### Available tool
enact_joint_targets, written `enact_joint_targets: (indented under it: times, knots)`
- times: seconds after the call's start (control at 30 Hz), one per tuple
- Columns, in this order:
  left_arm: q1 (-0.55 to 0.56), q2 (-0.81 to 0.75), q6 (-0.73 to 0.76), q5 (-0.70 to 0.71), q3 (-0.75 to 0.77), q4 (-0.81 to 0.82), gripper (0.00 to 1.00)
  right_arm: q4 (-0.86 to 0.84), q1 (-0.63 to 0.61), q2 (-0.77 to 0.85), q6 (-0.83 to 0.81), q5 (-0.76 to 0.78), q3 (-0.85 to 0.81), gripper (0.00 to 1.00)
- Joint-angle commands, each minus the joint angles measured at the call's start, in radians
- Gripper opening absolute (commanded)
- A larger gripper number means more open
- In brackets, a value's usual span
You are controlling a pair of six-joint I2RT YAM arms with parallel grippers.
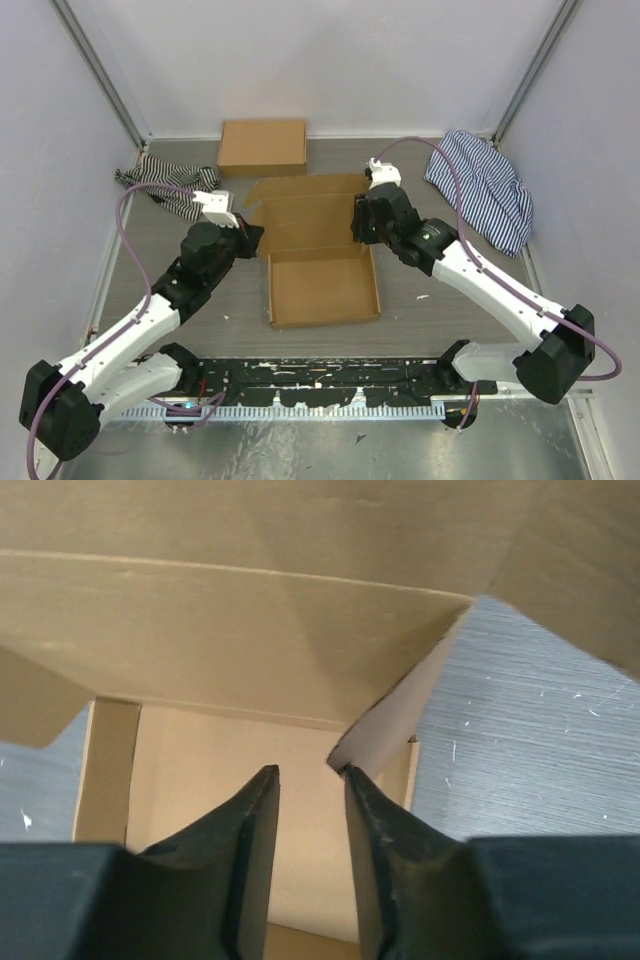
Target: Fold the paper box
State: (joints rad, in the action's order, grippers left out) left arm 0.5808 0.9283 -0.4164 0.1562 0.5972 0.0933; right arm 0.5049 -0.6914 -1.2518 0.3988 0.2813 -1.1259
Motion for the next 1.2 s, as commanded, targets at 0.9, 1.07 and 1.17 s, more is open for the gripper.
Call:
enact_joint_targets:
  times: [0.9,1.07,1.17]
  knots:
    - [0.023,-0.212,0.25,-0.186,-0.224,0.293,0.0,0.228,0.198,0.146,0.006,0.348,-0.219,0.5]
    - [0.03,-0.224,0.27,-0.159,-0.242,0.3,0.0,0.138,0.403,0.095,-0.031,0.149,-0.212,0.43]
    - [0.044,-0.206,0.291,-0.156,-0.244,0.303,0.0,0.124,0.459,0.018,-0.08,-0.065,-0.246,0.44]
